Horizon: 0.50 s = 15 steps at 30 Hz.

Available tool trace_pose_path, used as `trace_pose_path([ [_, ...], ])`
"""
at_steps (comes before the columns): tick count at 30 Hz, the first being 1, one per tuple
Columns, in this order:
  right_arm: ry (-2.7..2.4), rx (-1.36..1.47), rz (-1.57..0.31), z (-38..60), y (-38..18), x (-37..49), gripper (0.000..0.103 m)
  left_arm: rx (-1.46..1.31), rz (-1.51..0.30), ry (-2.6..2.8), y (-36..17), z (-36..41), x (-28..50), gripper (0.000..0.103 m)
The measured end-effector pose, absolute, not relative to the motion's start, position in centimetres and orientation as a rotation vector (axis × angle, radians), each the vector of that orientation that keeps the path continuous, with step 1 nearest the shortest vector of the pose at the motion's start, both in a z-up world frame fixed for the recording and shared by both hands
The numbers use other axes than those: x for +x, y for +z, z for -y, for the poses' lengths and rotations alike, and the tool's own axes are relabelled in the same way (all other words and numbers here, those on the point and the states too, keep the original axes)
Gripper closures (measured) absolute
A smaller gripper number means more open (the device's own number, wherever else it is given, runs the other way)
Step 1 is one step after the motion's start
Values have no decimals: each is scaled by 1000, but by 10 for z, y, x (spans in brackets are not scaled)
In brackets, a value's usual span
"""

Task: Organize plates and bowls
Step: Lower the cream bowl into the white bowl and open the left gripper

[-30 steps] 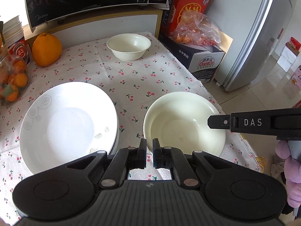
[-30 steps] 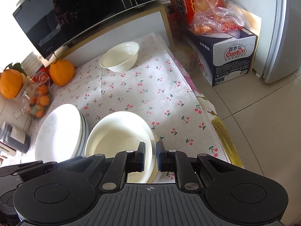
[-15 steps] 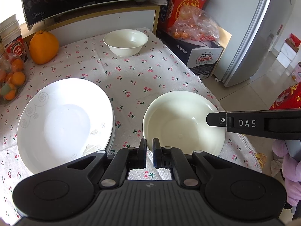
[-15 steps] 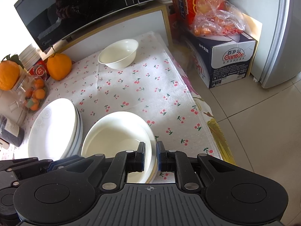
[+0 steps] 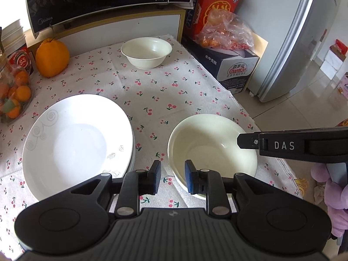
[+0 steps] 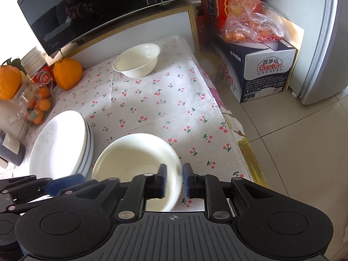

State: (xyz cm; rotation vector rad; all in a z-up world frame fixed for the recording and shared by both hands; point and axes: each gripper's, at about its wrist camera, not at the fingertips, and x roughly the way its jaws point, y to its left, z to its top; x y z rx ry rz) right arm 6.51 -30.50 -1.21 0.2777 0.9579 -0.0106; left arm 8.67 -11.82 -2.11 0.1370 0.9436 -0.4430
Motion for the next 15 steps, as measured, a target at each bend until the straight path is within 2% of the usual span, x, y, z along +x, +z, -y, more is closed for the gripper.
trace_pose_path([
  [4,-4,287,-954,306,-10,65,74,135,-937,-449,-19,118,86,75],
  [6,-1,309,-945,310,-8,64,66,133,-932,-448,-17,117,86,70],
  [8,5,338,-932,315,-5,64,53,127,-923,-449,-15,115,86,63],
  [10,15,360,-922,318,-3,64,51,121,-916,-450,-12,114,87,57],
  [15,38,406,-897,323,2,66,38,97,-892,-444,-3,108,90,39],
])
